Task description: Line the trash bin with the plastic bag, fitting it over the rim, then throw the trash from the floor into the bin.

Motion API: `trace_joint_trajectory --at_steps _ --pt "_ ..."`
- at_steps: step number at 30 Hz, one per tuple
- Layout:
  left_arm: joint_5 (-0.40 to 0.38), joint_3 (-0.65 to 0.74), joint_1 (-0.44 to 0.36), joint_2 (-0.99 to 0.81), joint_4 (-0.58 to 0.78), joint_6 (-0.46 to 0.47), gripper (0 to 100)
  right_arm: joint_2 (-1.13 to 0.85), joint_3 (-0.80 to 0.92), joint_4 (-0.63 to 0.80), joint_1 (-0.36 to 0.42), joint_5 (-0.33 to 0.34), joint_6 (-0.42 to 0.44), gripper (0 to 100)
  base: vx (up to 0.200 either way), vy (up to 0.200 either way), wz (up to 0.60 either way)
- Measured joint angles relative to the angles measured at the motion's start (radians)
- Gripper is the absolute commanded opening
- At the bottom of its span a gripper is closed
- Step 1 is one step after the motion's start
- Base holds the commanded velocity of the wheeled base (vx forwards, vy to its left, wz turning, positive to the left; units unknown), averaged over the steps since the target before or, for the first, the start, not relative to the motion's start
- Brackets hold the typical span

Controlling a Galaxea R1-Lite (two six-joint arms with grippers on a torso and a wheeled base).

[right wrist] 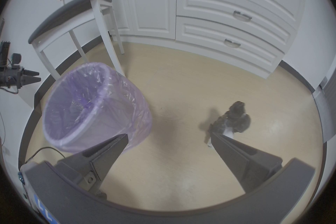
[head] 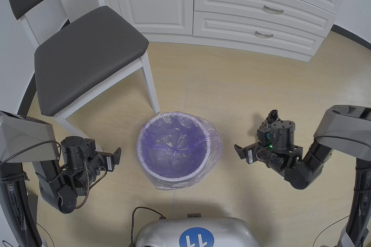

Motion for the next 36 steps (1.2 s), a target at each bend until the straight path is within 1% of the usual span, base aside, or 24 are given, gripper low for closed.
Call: trace_joint_trajectory --at_steps 7,10,15,18,21,26,32,36 --pt "-0.004 0.199 -0.009 -0.114 -0.033 -0.007 100 -0.141 0.33 -0.275 -0.024 -0.004 -0.024 100 0.0 0.0 0.0" --pt "-0.015 0.276 -0.023 -0.188 -0.04 -0.013 100 -0.193 0.444 -0.369 -0.039 -0.006 -0.034 100 0.0 0.0 0.0" --pt "-0.036 0.334 -0.053 -0.314 -0.044 -0.033 100 -0.302 0.563 -0.406 -0.065 -0.006 -0.047 100 0.0 0.0 0.0" --pt "-0.074 0.343 -0.071 -0.377 -0.046 -0.036 100 -0.381 0.594 -0.373 -0.089 -0.006 -0.051 100 0.0 0.0 0.0" --pt "-0.112 0.346 -0.083 -0.425 -0.046 -0.033 100 -0.455 0.603 -0.273 -0.113 -0.006 -0.055 100 0.0 0.0 0.0" --pt "-0.139 0.327 -0.094 -0.467 -0.026 -0.025 100 -0.553 0.529 0.015 -0.149 -0.002 -0.054 100 0.0 0.0 0.0" --pt "-0.142 0.252 -0.102 -0.493 0.08 -0.021 100 -0.634 0.321 0.412 -0.169 0.007 -0.001 100 0.0 0.0 0.0" --pt "-0.143 0.191 -0.106 -0.523 0.209 -0.03 100 -0.663 0.151 0.682 -0.182 0.039 0.057 100 0.0 0.0 0.0"
